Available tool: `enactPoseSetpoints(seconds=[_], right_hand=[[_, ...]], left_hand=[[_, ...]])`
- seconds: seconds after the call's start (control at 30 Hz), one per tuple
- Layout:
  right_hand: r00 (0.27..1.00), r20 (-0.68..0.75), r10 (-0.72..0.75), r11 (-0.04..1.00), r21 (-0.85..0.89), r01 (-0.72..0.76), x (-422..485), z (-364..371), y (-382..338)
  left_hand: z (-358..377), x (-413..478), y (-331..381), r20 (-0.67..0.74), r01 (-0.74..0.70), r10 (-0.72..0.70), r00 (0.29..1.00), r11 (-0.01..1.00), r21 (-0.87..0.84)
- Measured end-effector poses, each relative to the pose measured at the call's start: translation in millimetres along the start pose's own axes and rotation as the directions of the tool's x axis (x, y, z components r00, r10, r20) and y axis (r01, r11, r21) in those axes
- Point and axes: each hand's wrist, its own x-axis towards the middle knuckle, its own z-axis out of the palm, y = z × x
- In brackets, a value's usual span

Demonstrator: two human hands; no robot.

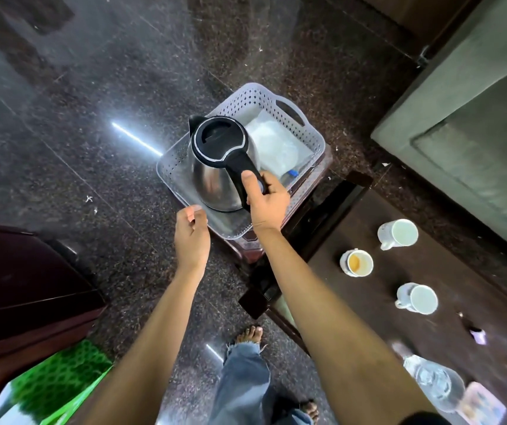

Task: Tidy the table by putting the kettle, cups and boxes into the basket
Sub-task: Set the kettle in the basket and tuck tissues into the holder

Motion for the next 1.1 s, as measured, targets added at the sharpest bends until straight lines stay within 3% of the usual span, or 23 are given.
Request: enactPoseSetpoints(seconds=[0.17,0.23,0.3,0.43,0.6,0.7,0.87,1.0,1.1], right_hand=[[0.982,0.171,0.075,0.991,-0.119,-0.055,-2.4,-15.5,-4.8],[0.976,0.197,0.093,0.969,-0.244,-0.043,-8.6,-25.6,-4.0],[0.986,0.149,0.079,0.934,-0.356,-0.021,-17.4,-42.1,-1.0],[0.996,-0.088,0.019,0.94,-0.338,-0.048,-53.0,-110.0,3.5],[0.953,-0.302,-0.009,0.904,-0.41,-0.121,-101.1,-212.9,24.7],[0.905,-0.422,-0.051,0.83,-0.522,-0.196,-130.8,-274.1,42.2],[0.796,-0.604,-0.033,0.65,-0.618,-0.442,-177.1,-368.7,73.9],[0.735,-0.659,0.162,0.51,-0.581,-0.634,-203.3,-419.4,97.9],[0.724,-0.587,0.362,0.387,-0.612,-0.69,-216.2,-442.7,111.6]], left_hand=[[12.4,-19.9,0.4,0.0,-0.039,0.039,0.999,0.998,0.041],[21.0,-34.2,1.3,0.036,-0.088,0.085,0.996,0.991,0.104],[30.7,-51.0,2.3,0.072,-0.131,0.121,0.99,0.98,0.153],[57.5,-95.3,0.2,0.229,-0.199,0.155,0.961,0.962,0.186],[104.3,-145.7,-17.4,0.48,-0.211,0.044,0.876,0.931,0.299],[135.2,-181.4,-27.8,0.6,-0.26,-0.014,0.8,0.893,0.368],[179.7,-246.8,-46.3,0.741,-0.39,-0.057,0.67,0.822,0.415],[202.4,-285.6,-64.6,0.803,-0.469,-0.076,0.591,0.778,0.419],[217.1,-307.5,-73.5,0.829,-0.488,-0.095,0.551,0.769,0.413]])
